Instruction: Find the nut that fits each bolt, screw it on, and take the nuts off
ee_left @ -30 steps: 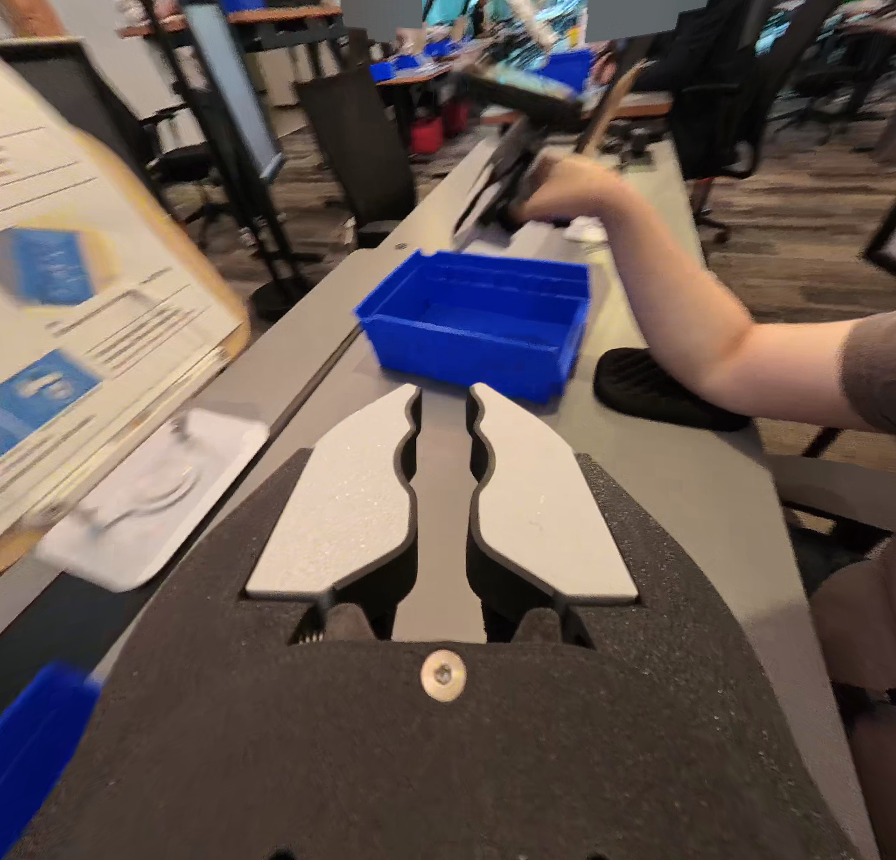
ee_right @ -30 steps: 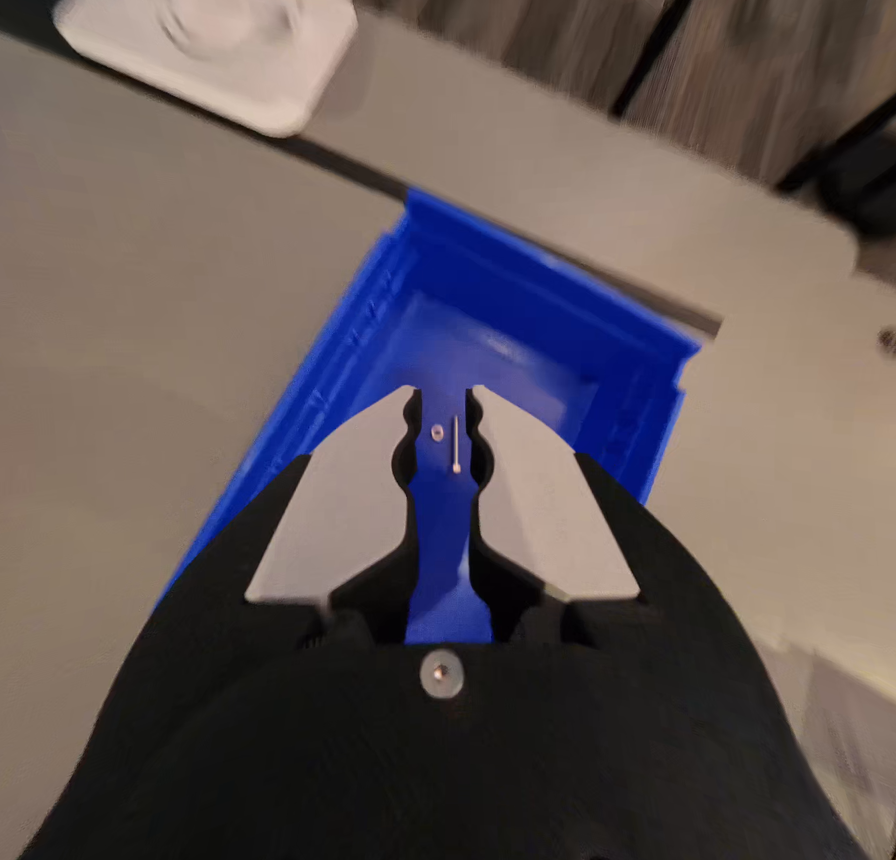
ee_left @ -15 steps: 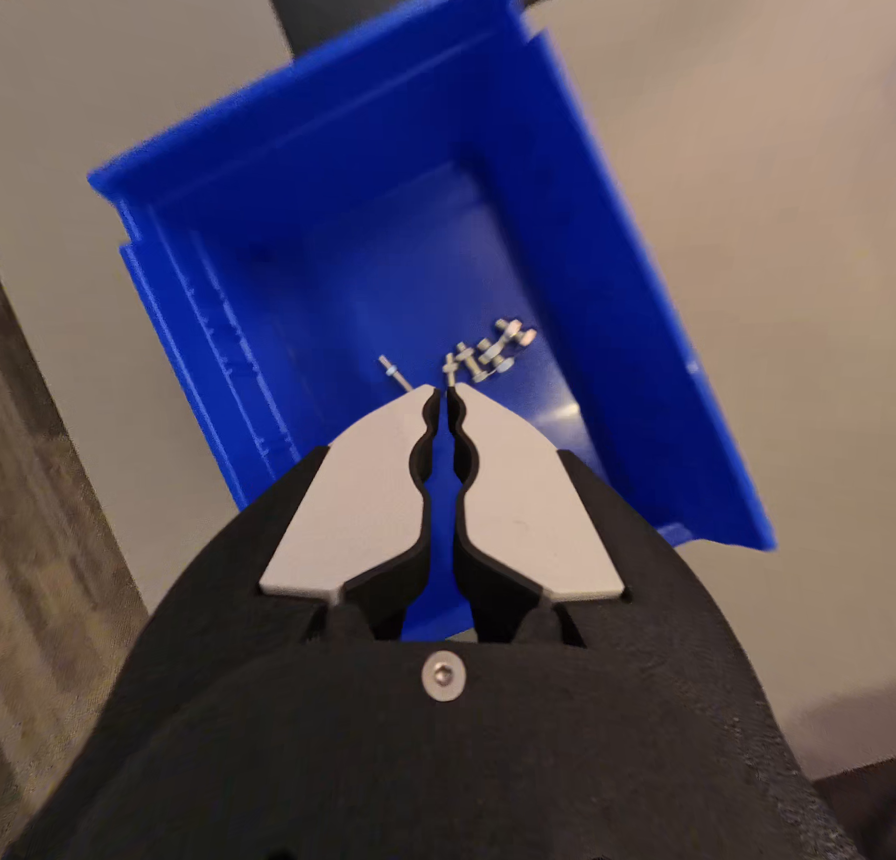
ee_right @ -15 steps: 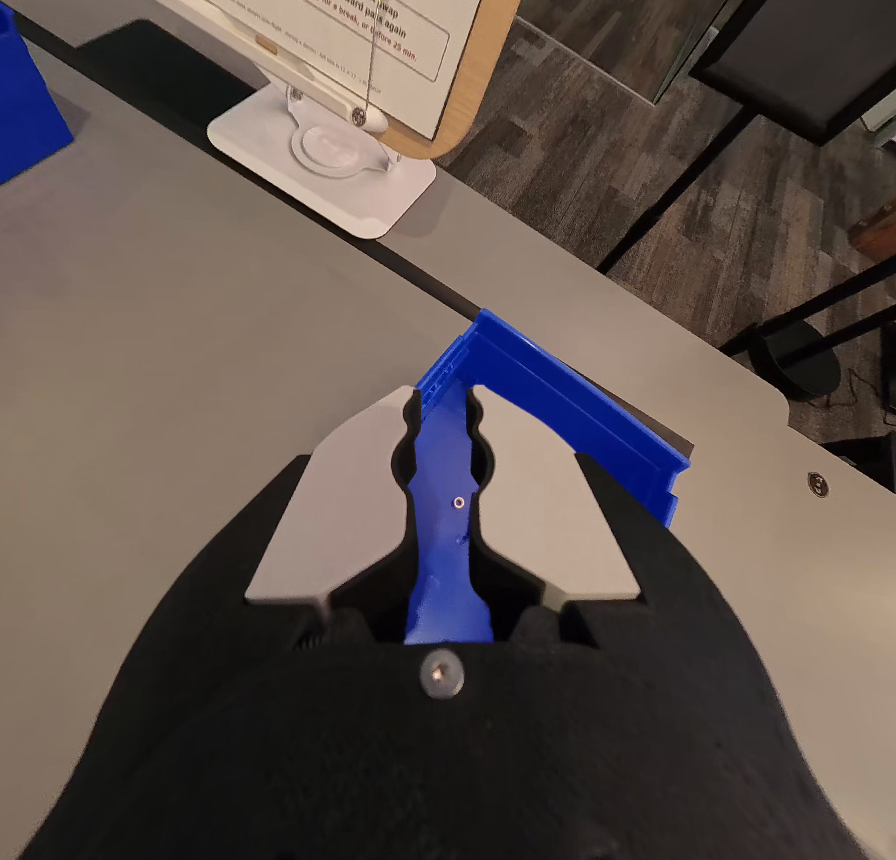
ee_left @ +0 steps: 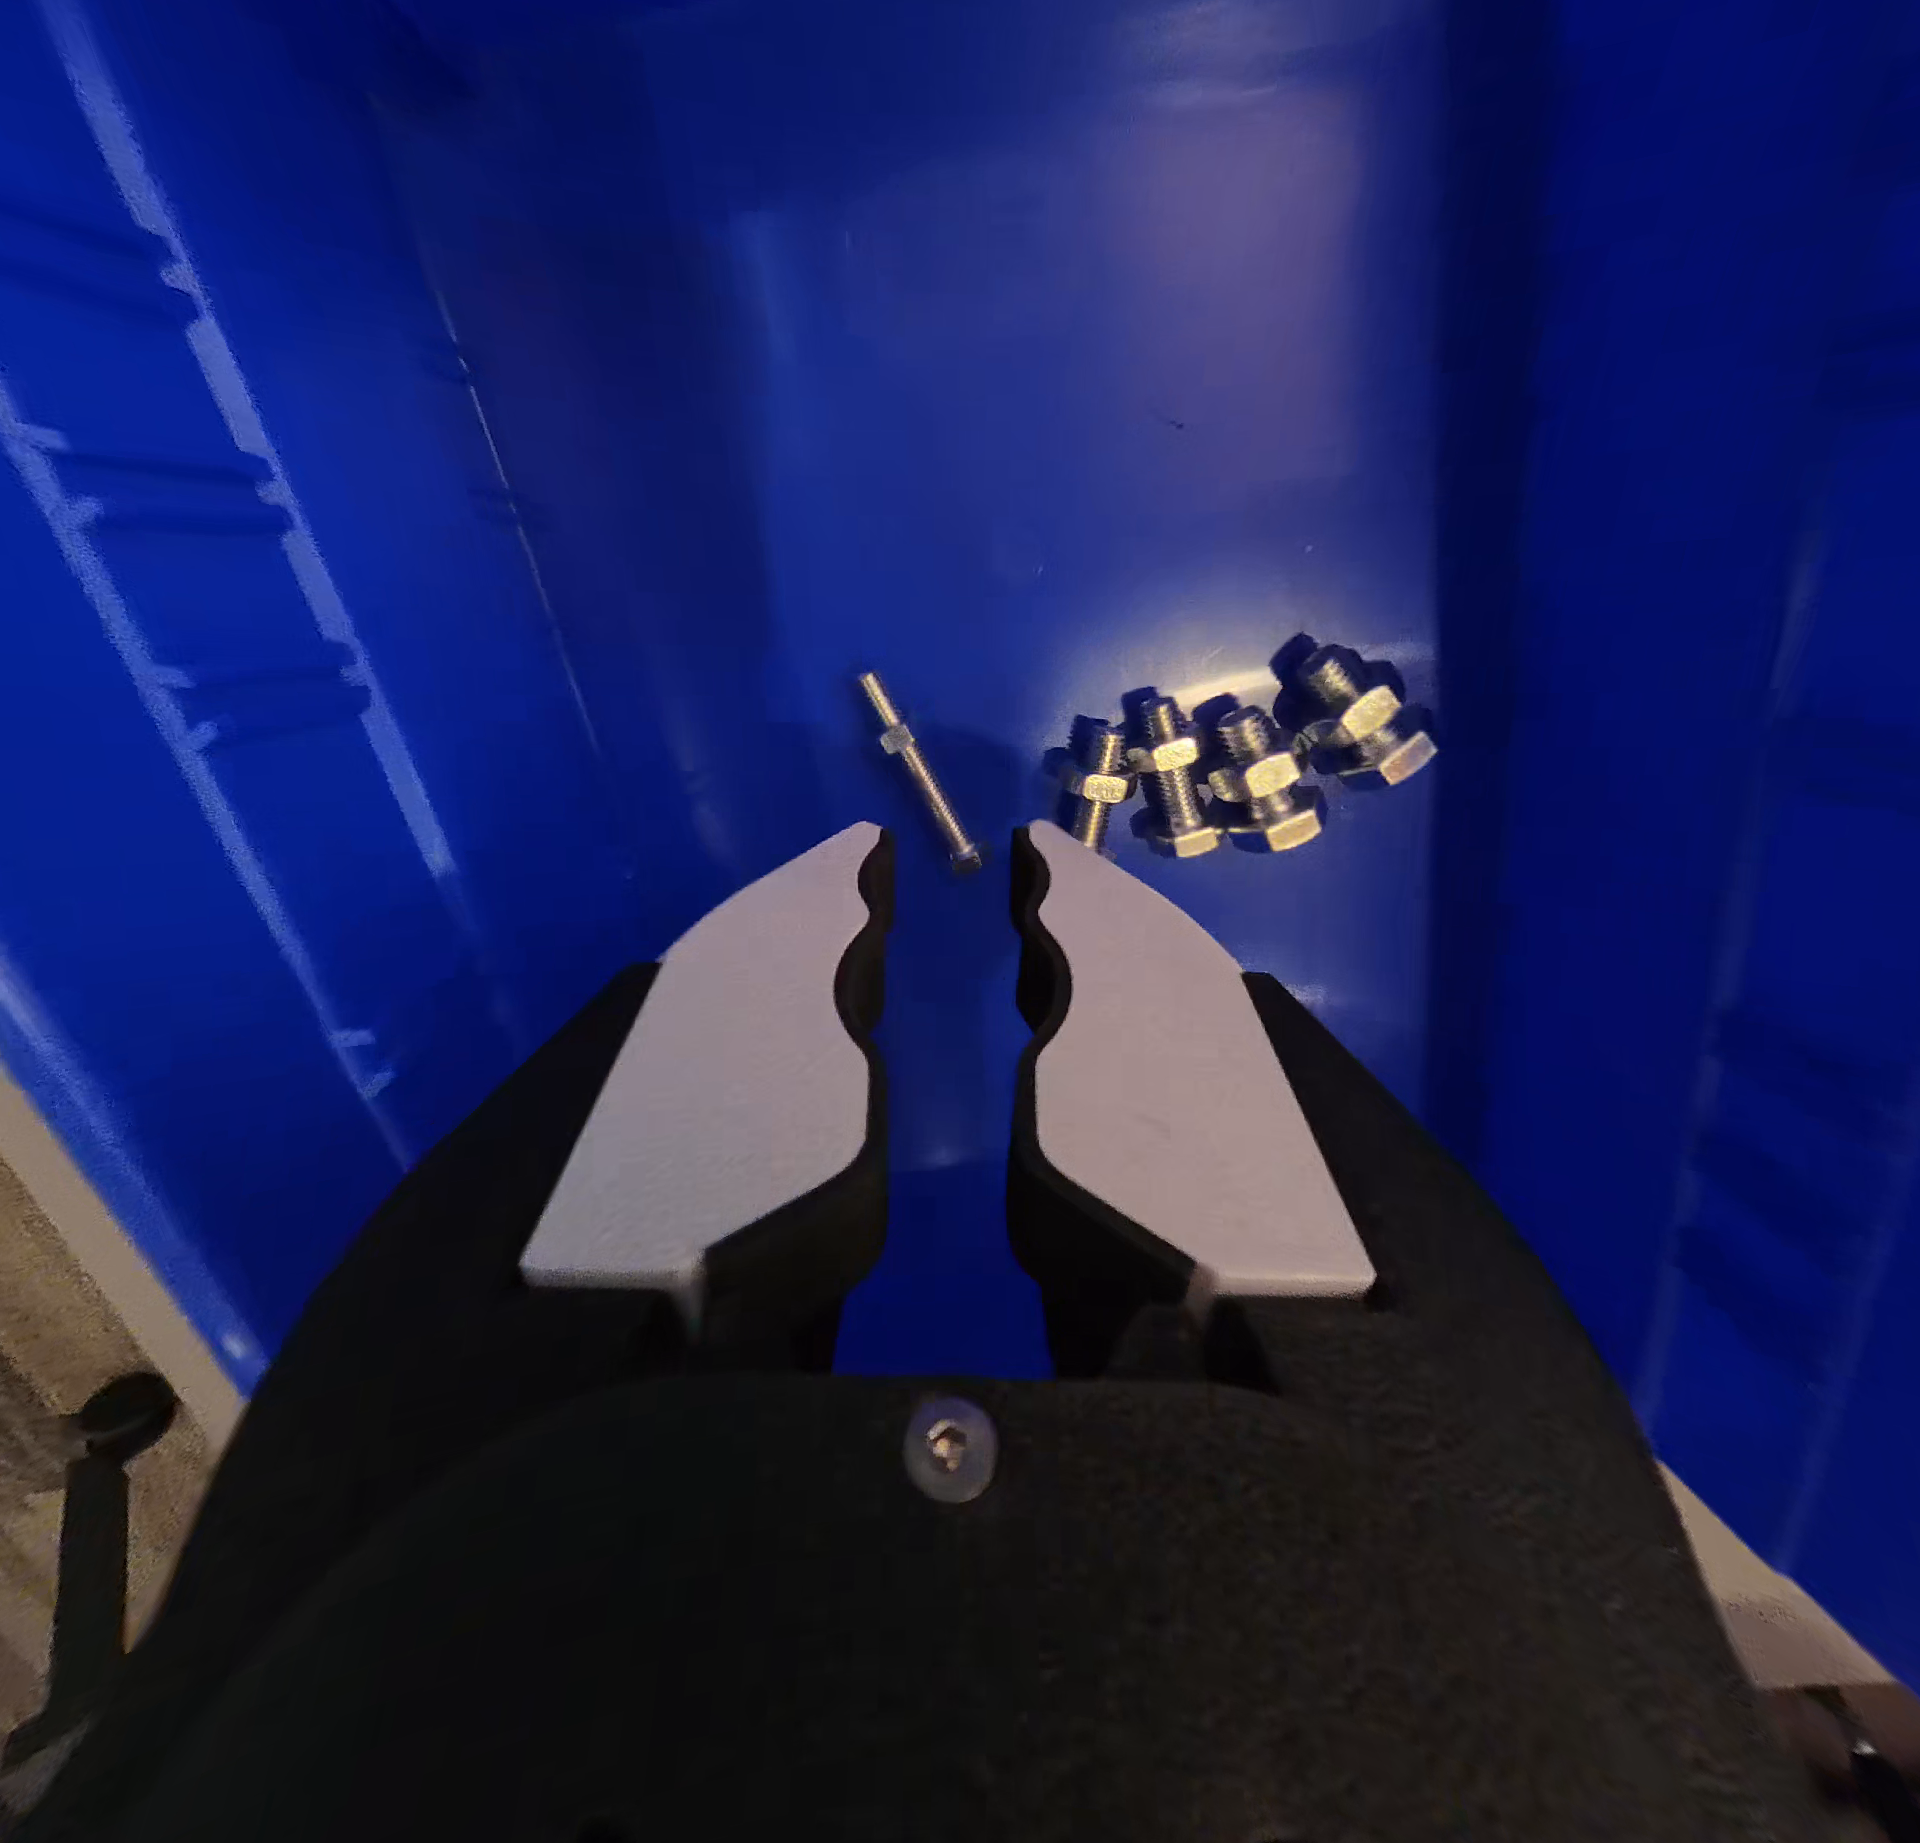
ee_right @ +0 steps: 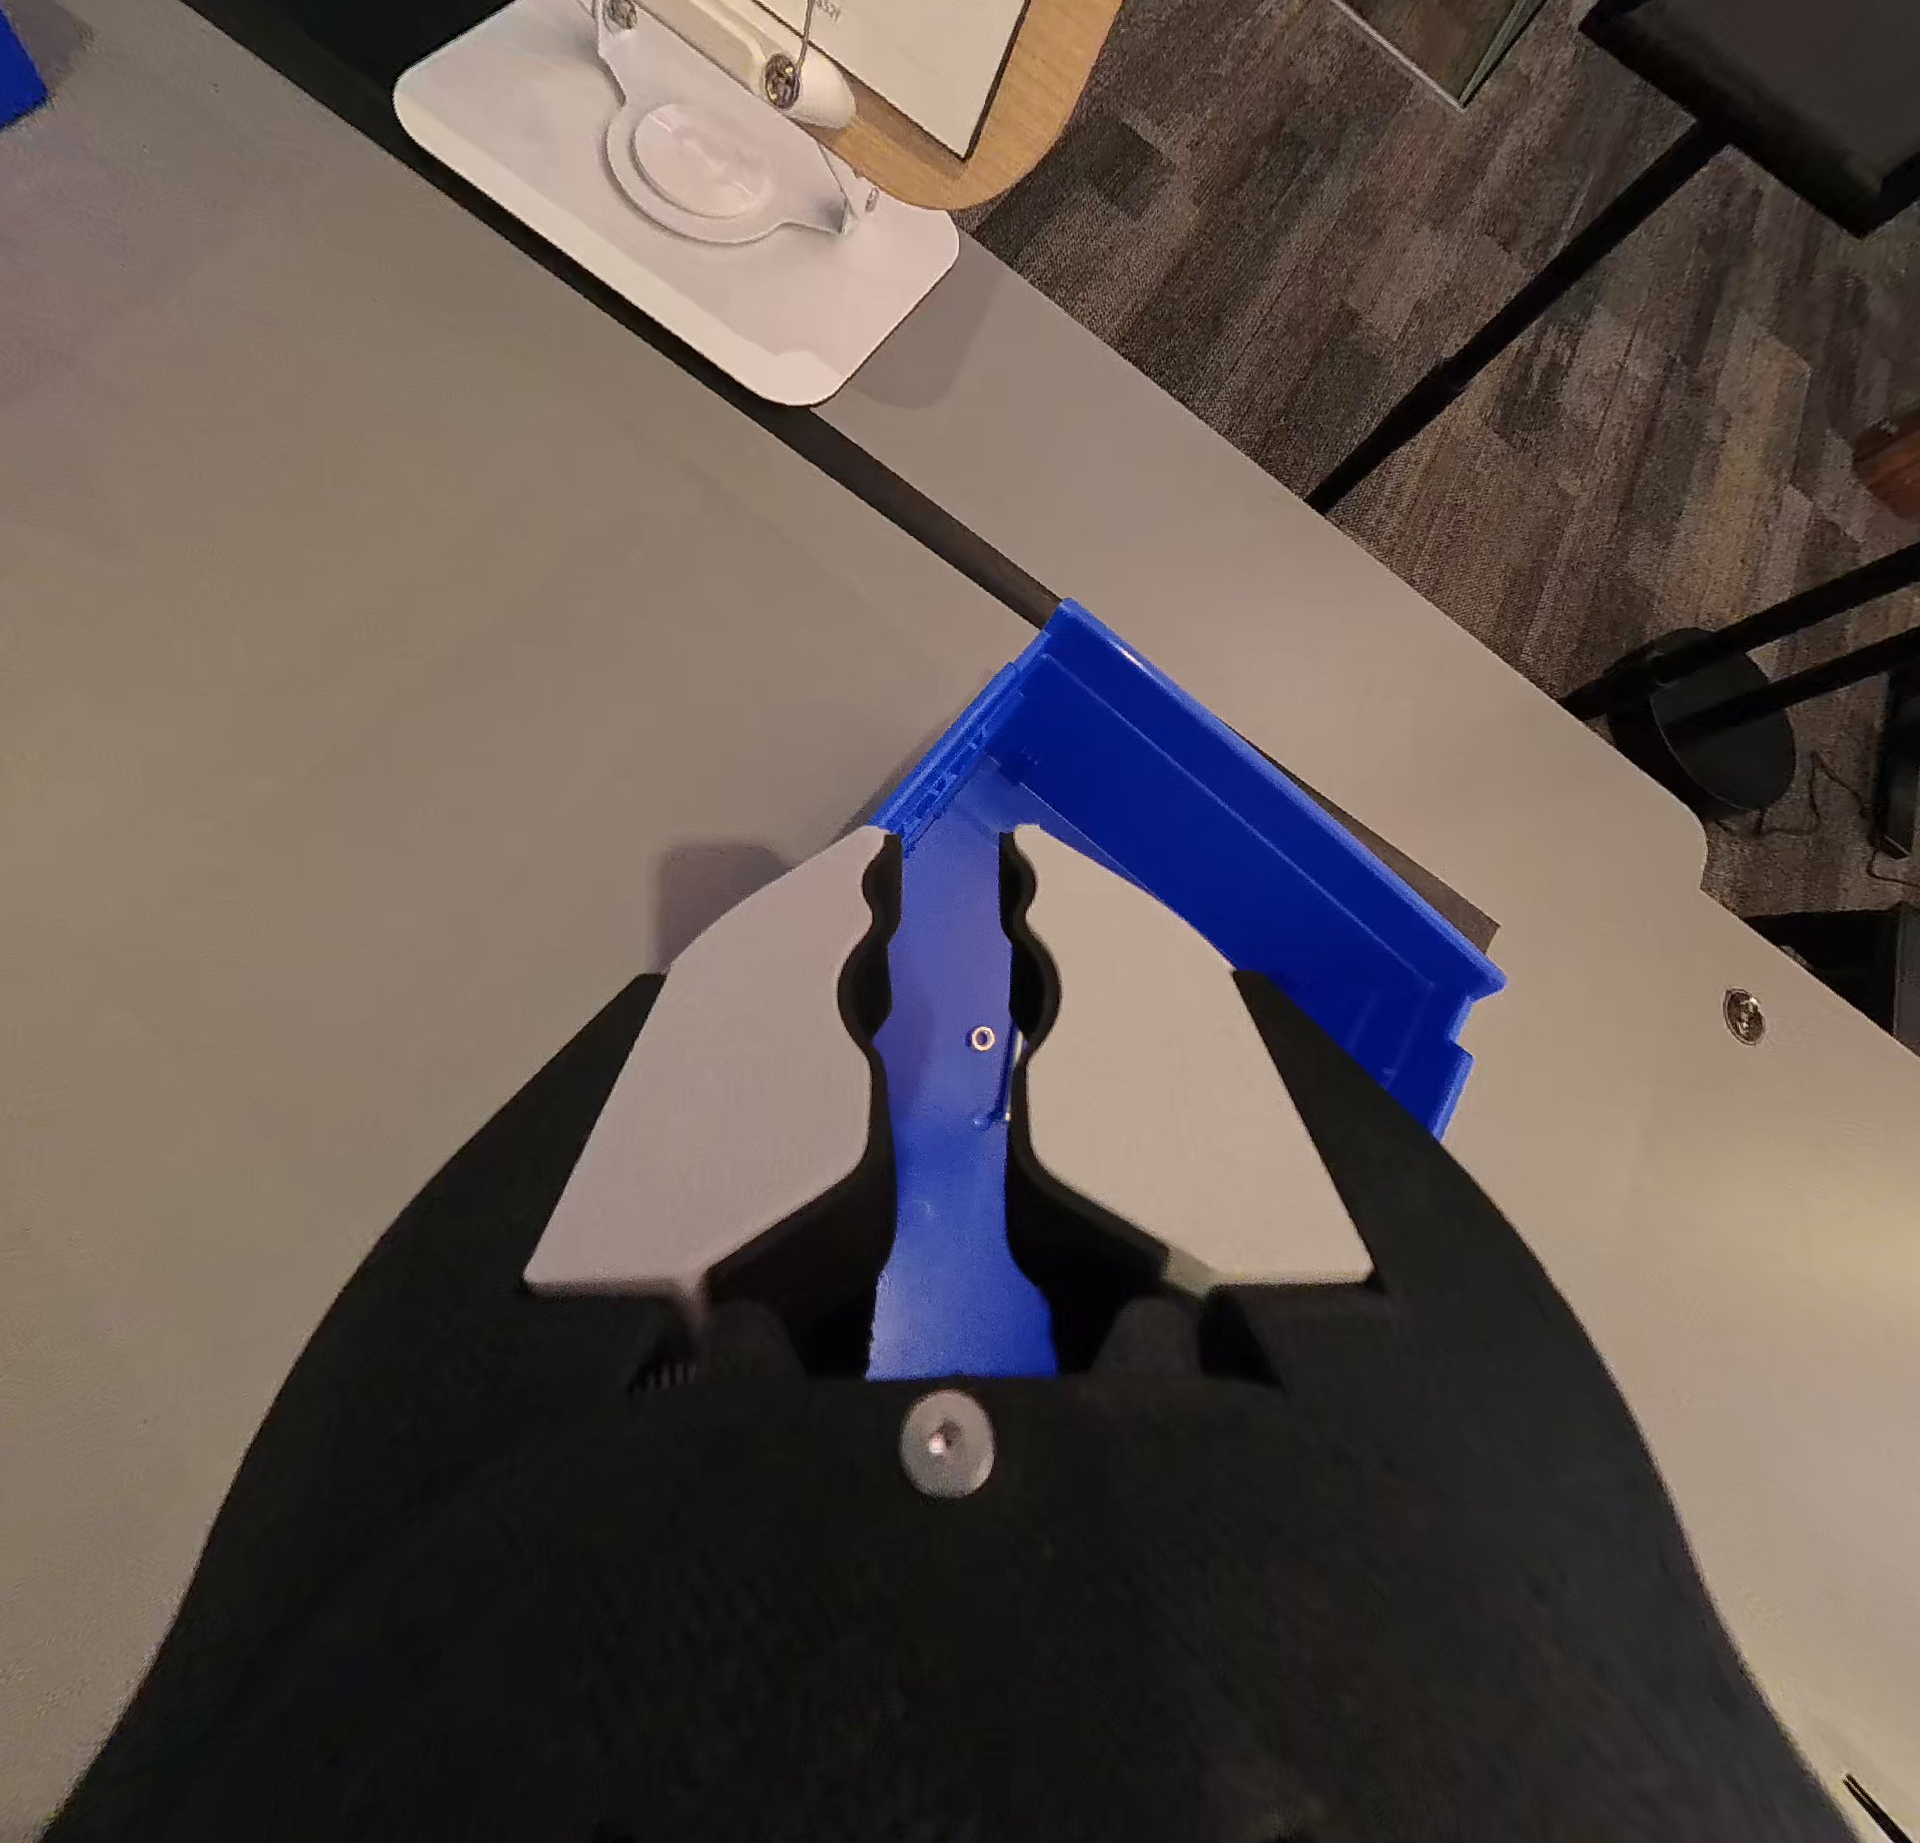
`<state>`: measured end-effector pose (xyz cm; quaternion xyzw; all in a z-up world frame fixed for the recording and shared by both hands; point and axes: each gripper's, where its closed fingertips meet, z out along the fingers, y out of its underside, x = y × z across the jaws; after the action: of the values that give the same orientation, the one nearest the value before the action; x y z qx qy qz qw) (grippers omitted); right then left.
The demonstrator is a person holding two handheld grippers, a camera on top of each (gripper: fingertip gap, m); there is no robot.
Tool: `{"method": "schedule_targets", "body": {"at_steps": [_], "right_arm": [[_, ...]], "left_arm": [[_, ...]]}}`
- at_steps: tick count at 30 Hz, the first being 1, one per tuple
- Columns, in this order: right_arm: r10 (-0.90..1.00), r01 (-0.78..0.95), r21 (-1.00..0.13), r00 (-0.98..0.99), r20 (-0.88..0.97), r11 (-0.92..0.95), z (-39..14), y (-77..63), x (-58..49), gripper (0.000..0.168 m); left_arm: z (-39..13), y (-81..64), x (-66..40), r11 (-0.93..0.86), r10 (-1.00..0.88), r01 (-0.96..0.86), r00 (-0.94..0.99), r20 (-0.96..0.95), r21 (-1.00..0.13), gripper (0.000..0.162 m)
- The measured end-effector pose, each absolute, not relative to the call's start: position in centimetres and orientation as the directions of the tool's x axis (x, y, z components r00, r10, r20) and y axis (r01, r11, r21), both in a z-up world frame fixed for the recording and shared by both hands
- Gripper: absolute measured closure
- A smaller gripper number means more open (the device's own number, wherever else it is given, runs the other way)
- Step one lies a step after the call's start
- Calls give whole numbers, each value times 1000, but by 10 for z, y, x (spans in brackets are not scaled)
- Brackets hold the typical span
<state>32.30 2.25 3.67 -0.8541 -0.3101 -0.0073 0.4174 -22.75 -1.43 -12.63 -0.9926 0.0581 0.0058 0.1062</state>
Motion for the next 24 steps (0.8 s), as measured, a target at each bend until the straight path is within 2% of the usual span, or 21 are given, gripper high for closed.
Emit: {"method": "schedule_targets", "body": {"at_steps": [3, 12, 14, 18, 21, 24], "right_arm": [[534, 550, -698, 799, 277, -460, 34, 22, 320, 149], [544, 571, -671, 789, 287, -474, 28, 22, 320, 149], [547, 573, -670, 786, 287, -471, 28, 21, 319, 149], [550, 581, -664, 782, 294, -470, 27, 22, 317, 149], [536, 581, -675, 784, 314, -455, 31, 23, 316, 149], [506, 560, -729, 794, 337, -393, 48, 26, 308, 150]], "left_arm": [[-136, -15, -235, -980, -87, -94, 995, -47, -174, 145], [-150, -16, -234, -988, -74, -76, 997, -21, -134, 145], [-151, -18, -233, -990, -77, -77, 997, -2, -122, 155], [-147, -20, -241, -985, -124, -128, 992, -35, -114, 157], [-116, -17, -242, -969, -110, -112, 994, -19, -220, 156], [-51, -9, -210, -862, -210, -142, 974, 88, -487, 156]]}}
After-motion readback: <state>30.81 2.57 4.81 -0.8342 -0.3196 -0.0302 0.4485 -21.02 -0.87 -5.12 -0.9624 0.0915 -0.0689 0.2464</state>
